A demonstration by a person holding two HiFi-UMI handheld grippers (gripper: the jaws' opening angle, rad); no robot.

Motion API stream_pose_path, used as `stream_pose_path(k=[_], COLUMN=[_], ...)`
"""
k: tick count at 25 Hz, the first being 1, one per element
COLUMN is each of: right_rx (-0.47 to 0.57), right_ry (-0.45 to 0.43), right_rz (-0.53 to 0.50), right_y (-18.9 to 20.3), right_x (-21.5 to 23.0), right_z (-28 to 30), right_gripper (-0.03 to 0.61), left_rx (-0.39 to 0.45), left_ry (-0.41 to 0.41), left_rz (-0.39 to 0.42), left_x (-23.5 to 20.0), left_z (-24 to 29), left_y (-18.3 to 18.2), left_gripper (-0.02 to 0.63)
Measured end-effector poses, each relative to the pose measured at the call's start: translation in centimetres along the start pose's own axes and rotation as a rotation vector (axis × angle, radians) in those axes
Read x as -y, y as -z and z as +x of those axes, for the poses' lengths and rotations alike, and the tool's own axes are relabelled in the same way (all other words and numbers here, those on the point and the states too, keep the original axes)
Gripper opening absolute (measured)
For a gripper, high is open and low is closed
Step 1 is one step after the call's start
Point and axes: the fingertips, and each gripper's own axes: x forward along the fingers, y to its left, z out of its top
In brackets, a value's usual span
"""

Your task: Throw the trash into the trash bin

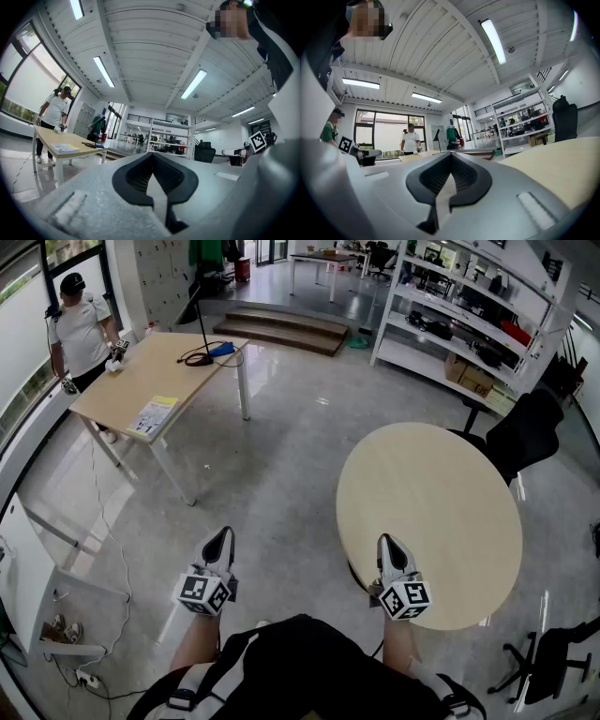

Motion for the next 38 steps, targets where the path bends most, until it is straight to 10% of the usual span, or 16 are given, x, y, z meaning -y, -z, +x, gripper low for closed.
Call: stream_pose_path(k=[38], right_rx=[0.017], right_ry=[0.079], right_rz=[0.016], right_y=[0.1], right_x=[9.8], right_z=[-9.0], right_gripper=[0.002], left_rx=[-0.014], left_ry=[0.096], left_rz=[-0.032], left_x=[13.7], left_z=[2.7], left_y=[3.3], left_gripper=[0.000])
